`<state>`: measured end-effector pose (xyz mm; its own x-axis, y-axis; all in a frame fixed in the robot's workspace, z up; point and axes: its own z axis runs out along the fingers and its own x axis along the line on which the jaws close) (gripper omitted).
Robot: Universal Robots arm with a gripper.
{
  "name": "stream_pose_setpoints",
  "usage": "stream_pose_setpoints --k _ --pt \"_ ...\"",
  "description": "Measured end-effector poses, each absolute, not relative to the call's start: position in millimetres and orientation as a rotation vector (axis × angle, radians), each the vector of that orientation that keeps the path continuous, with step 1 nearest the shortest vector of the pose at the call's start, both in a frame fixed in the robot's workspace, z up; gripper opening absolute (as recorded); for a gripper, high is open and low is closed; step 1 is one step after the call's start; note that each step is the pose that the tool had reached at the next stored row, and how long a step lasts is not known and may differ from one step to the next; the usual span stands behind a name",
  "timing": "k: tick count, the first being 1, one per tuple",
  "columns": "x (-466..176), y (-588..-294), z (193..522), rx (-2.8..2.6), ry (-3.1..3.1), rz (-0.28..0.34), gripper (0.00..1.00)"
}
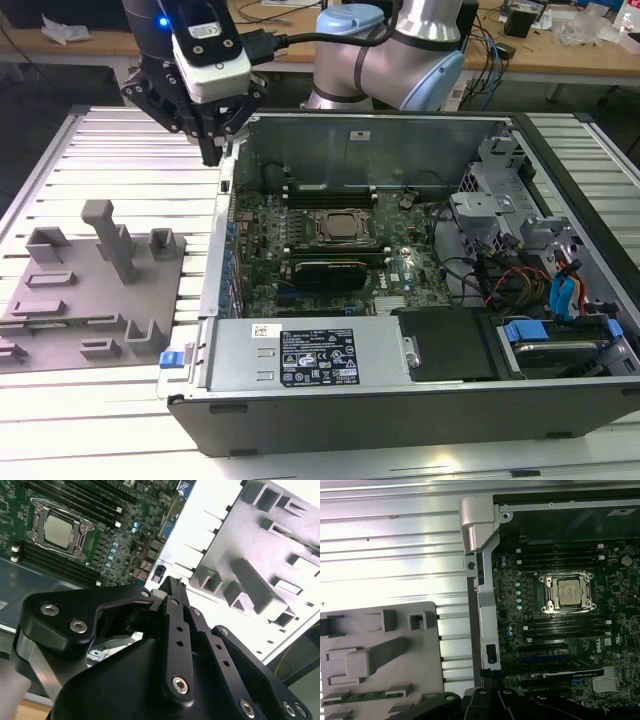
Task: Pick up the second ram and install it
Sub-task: 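Reach for the second ram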
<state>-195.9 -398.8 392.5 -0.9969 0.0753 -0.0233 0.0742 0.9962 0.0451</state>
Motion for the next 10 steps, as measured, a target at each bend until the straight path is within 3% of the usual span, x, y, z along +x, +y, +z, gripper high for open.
stream_pose_setpoints --k 10 --pt "-221.7 -398.9 392.3 0.117 3.114 0.069 0.11"
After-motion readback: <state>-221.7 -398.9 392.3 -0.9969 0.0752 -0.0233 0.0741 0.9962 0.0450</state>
